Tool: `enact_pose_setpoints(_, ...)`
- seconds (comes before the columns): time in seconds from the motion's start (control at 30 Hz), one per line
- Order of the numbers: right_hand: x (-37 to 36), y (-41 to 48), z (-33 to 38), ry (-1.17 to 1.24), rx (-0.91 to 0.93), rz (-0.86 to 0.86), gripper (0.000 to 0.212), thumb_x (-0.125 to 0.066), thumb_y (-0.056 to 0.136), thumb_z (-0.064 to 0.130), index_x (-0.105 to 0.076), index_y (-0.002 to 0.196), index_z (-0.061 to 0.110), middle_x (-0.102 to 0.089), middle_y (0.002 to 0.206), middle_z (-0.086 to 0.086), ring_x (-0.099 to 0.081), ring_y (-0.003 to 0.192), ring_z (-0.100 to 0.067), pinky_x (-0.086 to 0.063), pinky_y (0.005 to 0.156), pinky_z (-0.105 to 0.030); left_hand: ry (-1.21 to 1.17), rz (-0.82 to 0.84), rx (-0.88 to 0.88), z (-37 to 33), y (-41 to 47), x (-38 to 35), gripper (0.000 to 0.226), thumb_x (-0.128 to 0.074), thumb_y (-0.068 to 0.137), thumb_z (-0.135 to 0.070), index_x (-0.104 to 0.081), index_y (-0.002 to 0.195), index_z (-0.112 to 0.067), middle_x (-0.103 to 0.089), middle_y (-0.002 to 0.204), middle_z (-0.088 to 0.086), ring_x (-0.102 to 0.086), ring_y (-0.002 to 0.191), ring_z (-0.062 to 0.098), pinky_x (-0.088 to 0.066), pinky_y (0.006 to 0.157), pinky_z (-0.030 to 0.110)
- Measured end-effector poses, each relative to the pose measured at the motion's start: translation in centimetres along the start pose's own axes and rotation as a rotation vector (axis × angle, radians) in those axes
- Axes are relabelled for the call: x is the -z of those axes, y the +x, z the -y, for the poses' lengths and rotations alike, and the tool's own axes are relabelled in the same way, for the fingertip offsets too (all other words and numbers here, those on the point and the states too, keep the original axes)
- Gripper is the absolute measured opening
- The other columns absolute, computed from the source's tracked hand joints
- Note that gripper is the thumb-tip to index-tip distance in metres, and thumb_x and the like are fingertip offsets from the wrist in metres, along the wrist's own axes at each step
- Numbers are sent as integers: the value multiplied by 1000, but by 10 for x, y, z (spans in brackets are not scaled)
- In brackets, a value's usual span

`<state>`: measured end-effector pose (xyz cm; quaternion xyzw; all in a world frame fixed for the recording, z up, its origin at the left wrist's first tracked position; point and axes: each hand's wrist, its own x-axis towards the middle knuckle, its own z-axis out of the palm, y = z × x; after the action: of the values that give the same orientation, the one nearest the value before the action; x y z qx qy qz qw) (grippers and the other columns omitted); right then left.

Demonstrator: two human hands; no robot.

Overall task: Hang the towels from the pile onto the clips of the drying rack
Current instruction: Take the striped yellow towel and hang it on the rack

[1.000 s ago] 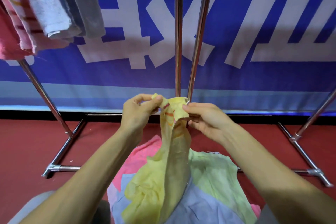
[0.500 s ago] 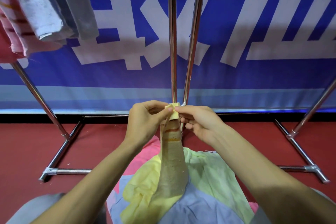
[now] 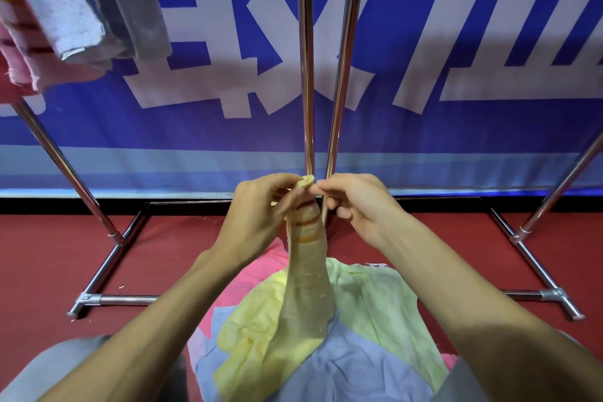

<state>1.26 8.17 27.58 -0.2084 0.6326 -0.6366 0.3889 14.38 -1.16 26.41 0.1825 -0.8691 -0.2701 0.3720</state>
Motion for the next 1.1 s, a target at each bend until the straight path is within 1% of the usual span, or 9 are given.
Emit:
enact_pose_setpoints(0.17,14,11,6,-535,390,-170,19,-64,74,10,-53,84,21,-74,85,0,-50,63,-10,-42,61,-25,-138,56,102,6,3,5,8,-48,98,-24,-56,94,-23,-62,80,-16,-58,73,1,-48,69,19)
enact_pose_setpoints(0.33,22,11,2,-835,446,419,60,-72,78,4,-50,131,21,-52,135,10,-43,127,1,-32,103,-12,-354,282,98,6,2,13,14,-43,100,-19,-57,96,-22,-61,86,-16,-55,82,4,-45,78,23)
enact_pose_setpoints(0.4,16,10,0,-870,460,556,39,-74,80,8,-63,114,23,-60,116,24,-50,115,9,-33,98,-7,-418,335,119,2,0,17,14,-45,100,-16,-58,95,-18,-61,88,-9,-55,85,5,-45,81,19)
enact_pose_setpoints(0.47,12,10,-4,-927,484,524,13,-75,80,22,-68,91,25,-67,92,19,-61,94,1,-46,89,-21,-469,363,171,2,-1,21,11,-49,97,-17,-58,91,-17,-58,84,-3,-52,82,7,-43,77,19)
enact_pose_setpoints(0.53,11,12,-7,-1003,494,456,22,-74,79,39,-70,85,18,-67,79,-3,-59,77,-18,-48,76,-37,-433,346,208,6,-1,24,11,-48,92,-27,-56,88,-20,-55,80,-5,-49,77,8,-40,73,23)
enact_pose_setpoints(0.63,13,12,-10,-1010,486,396,27,-74,78,46,-64,74,20,-52,57,5,-42,56,-7,-36,57,-21,-206,257,215,13,-1,28,16,-40,99,-29,-50,89,-22,-51,77,-13,-45,73,6,-38,74,29)
enact_pose_setpoints(0.8,15,14,-15,-1024,453,453,12,-70,83,39,-64,77,30,-55,65,2,-42,59,-4,-33,57,-22,-29,177,92,9,1,39,19,-28,103,-22,-41,94,-11,-43,70,-7,-40,62,4,-34,61,19)
enact_pose_setpoints(0.97,16,15,-15,-1149,502,360,27,-72,79,44,-62,71,20,-59,84,-9,-53,79,-17,-39,72,-29,7,202,6,13,3,47,21,-28,103,-23,-38,93,-7,-42,70,-5,-40,61,8,-33,60,21)
enact_pose_setpoints(1.1,25,8,-2,-835,451,172,30,-80,73,37,-58,68,16,-55,68,4,-49,64,-5,-38,63,-24,-109,144,66,20,1,54,20,-33,102,-27,-40,94,-10,-41,76,-11,-41,64,-1,-35,62,14)
